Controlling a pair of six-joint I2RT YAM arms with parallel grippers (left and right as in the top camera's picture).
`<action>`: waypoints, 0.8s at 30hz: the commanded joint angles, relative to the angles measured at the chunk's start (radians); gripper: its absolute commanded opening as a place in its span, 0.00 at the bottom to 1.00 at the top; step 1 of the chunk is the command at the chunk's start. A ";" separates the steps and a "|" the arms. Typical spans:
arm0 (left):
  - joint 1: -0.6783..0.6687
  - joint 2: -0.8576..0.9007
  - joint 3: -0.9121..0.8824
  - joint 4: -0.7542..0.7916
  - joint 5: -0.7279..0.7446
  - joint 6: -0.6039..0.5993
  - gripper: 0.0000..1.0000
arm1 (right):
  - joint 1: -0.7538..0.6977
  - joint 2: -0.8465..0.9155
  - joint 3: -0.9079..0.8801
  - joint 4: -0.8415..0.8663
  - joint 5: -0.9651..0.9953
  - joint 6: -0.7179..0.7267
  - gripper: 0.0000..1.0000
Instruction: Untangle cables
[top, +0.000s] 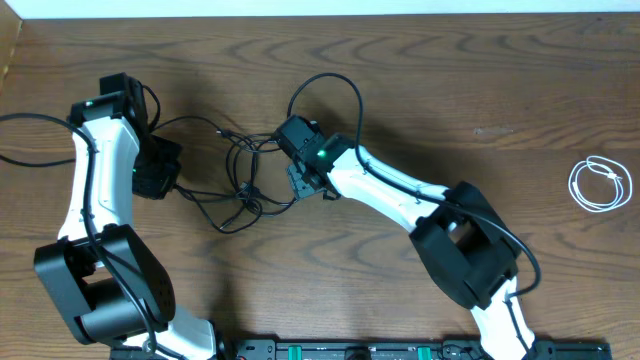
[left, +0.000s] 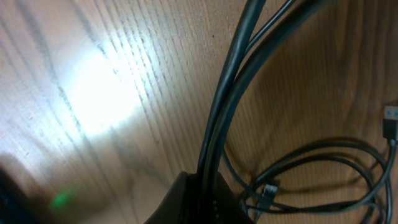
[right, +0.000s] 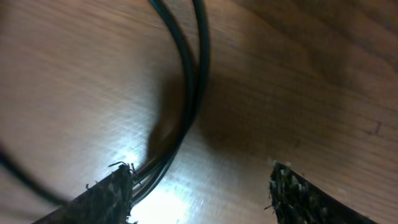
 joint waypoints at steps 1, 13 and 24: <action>0.002 -0.008 -0.033 0.019 -0.010 -0.002 0.08 | -0.001 0.027 0.006 0.013 0.080 0.053 0.65; 0.002 -0.008 -0.050 0.050 -0.011 -0.002 0.07 | -0.027 0.046 0.005 -0.156 0.303 0.090 0.54; 0.002 -0.008 -0.050 0.058 -0.011 -0.002 0.07 | -0.153 0.046 0.005 -0.097 -0.163 0.070 0.78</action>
